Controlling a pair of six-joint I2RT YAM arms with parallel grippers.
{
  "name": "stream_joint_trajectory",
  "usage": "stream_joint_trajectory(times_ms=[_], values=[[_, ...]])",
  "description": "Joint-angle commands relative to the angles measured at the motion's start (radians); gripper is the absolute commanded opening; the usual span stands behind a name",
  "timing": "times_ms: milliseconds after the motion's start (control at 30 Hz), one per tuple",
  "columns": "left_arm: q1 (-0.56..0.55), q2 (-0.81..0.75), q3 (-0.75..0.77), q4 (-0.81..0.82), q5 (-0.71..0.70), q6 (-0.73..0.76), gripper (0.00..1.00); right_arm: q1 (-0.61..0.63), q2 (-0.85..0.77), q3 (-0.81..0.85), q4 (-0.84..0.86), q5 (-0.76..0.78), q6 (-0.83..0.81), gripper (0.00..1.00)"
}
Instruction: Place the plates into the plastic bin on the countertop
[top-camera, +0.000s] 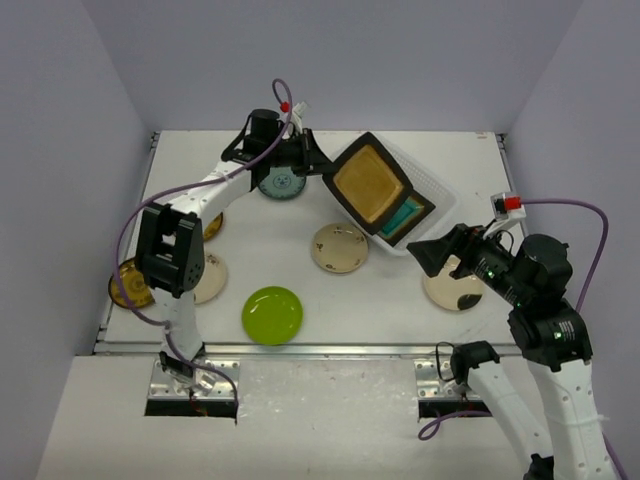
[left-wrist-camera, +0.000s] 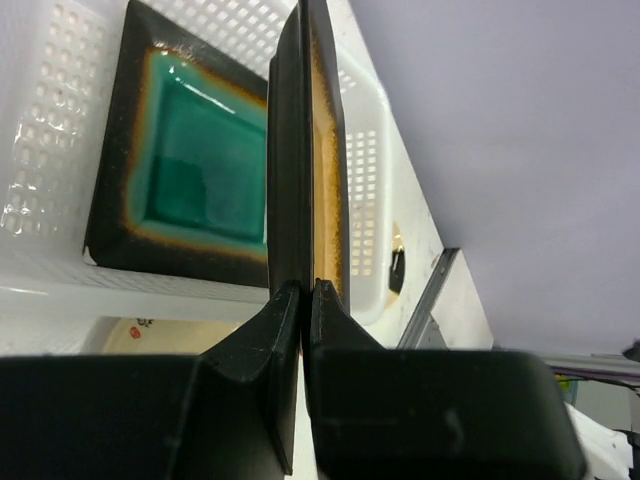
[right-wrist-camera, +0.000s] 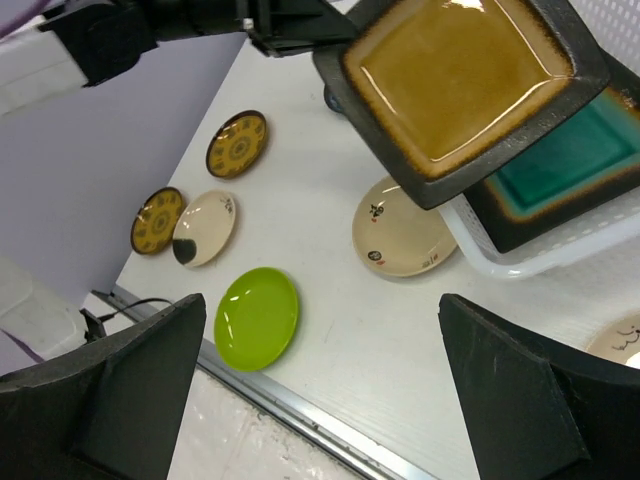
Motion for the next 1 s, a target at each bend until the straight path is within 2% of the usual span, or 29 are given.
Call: stream_joint_trajectory(times_ms=[0,167,433,467,533,567,633,767,867,933,967], values=[[0.003,0.125,0.206,0.052,0.072,0.025,0.00,-0.003,-0.021,0.016,-0.003,-0.019,-0.015,0.99],[0.001,0.271,0.317,0.050,0.085,0.011,0.00,-0.003,-0.037,0.023,-0.014,-0.039,-0.021,0.99],[-0.021,0.339,0.316,0.037,0.072,0.020,0.00,-0.003,-0.049,-0.008,-0.024,-0.043,-0.031,0.99],[-0.025,0.340,0.313,0.029,0.060,0.025,0.04,-0.003,-0.046,-0.010,-0.022,-0.048,-0.031,0.99],[-0.037,0.335,0.310,0.000,0.025,0.036,0.27,-0.004,-0.040,-0.014,-0.016,-0.058,-0.033,0.99],[-0.043,0.327,0.315,-0.029,-0.014,0.045,0.32,-0.003,-0.037,-0.016,-0.016,-0.058,-0.036,0.99],[-0.062,0.314,0.329,-0.078,-0.082,0.077,0.51,-0.003,-0.026,-0.022,-0.016,-0.059,-0.040,0.99],[-0.095,0.307,0.379,-0.154,-0.161,0.113,0.67,-0.003,-0.002,-0.051,-0.009,-0.062,-0.045,0.99],[-0.104,0.308,0.404,-0.192,-0.194,0.120,0.71,-0.003,0.009,-0.071,0.001,-0.068,-0.046,0.99],[-0.111,0.302,0.417,-0.239,-0.235,0.131,1.00,-0.004,0.022,-0.087,0.005,-0.058,-0.044,0.99],[-0.113,0.300,0.430,-0.262,-0.257,0.135,1.00,-0.003,0.028,-0.091,0.001,-0.043,-0.043,0.99]])
